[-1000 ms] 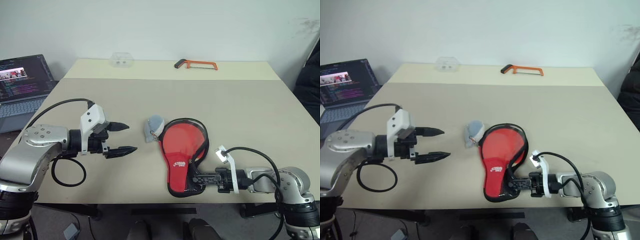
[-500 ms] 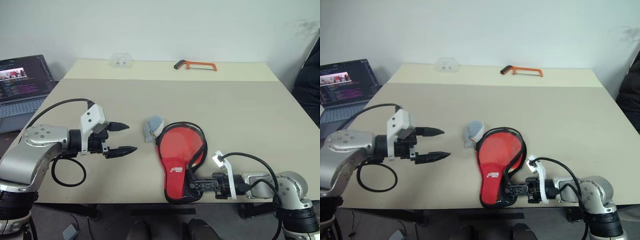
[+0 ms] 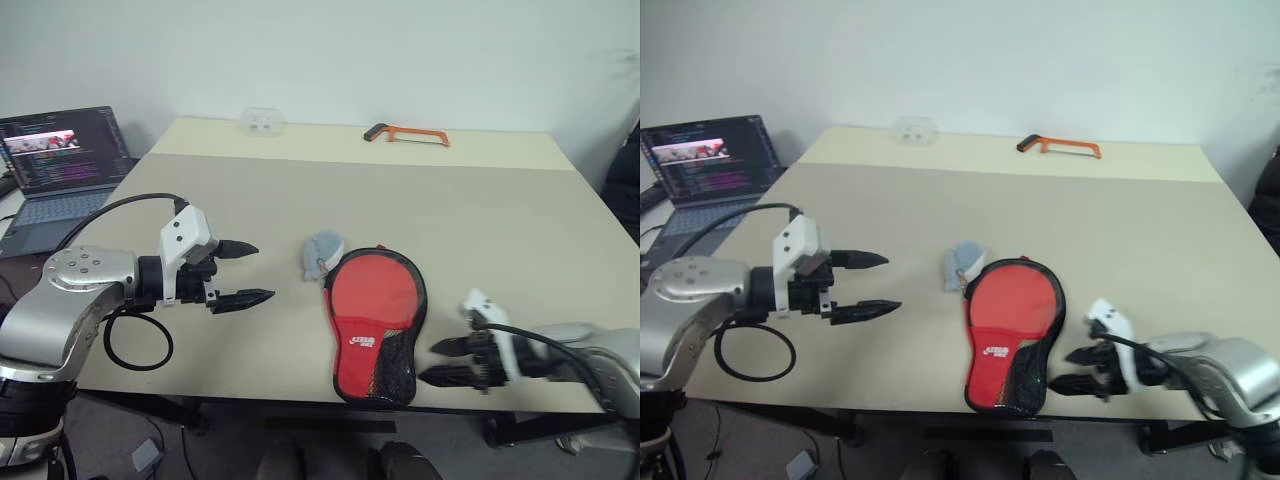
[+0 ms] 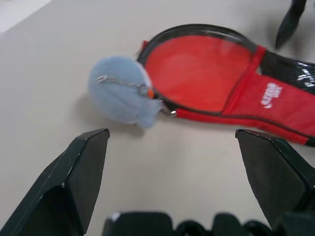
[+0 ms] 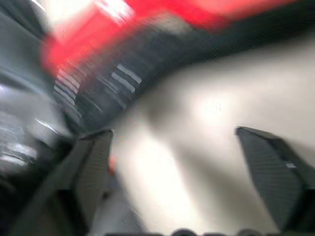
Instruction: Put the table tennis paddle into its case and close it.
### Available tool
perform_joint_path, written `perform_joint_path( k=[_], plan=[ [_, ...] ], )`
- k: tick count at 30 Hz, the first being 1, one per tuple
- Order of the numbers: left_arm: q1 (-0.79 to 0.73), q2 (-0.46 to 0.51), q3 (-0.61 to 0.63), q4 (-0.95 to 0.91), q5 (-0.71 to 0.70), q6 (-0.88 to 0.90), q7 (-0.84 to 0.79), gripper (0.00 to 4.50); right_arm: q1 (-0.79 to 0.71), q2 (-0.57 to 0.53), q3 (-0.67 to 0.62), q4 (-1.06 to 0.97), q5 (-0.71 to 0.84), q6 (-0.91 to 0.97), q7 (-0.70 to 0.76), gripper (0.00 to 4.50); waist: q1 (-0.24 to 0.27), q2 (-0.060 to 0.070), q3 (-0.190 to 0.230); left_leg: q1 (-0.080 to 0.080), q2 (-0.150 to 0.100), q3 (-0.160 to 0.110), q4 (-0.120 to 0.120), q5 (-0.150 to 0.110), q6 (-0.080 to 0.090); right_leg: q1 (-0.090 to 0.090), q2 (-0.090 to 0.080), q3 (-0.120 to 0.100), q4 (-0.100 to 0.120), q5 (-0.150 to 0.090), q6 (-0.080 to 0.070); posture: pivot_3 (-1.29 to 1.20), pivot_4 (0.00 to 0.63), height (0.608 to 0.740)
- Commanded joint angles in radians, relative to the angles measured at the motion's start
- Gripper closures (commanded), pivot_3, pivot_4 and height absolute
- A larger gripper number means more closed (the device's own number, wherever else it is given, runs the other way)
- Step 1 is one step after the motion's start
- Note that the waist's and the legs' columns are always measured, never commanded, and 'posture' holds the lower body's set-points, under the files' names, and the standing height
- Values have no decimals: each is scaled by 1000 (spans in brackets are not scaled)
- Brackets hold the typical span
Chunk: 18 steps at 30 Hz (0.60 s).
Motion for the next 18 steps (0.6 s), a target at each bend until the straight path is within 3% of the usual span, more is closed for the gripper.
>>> perform_joint_path(
  k=[1,4,8,11,18],
  plan=[
    [-71,-35,6,29,17,-42,36,0,-71,54,-114,3,-9,-161,18,10,-1,0,0,1,0,0,0,0,0,1,1,0,0,0,0,0,150,740],
    [-130,-78,-38,81,44,-63,42,0,-202,226,-89,37,-57,-224,-124,10,-19,-3,1,5,2,-1,0,0,0,4,2,1,1,0,0,0,150,740],
    [-220,-144,-88,189,88,-93,59,0,-263,395,37,43,-195,-333,-215,10,-15,-3,1,7,1,-1,-1,0,0,5,3,1,2,0,-1,0,150,740],
    [-334,-248,-152,353,165,-145,113,0,-291,578,179,127,-330,-395,-342,10,-10,-3,1,6,1,0,-2,0,0,5,2,0,2,1,-2,0,150,740],
    [-455,-373,-204,608,254,-260,116,0,-253,707,271,239,-455,-426,-405,10,-2,-3,1,4,0,0,-1,0,0,4,1,0,2,3,-5,0,150,740]
  ],
)
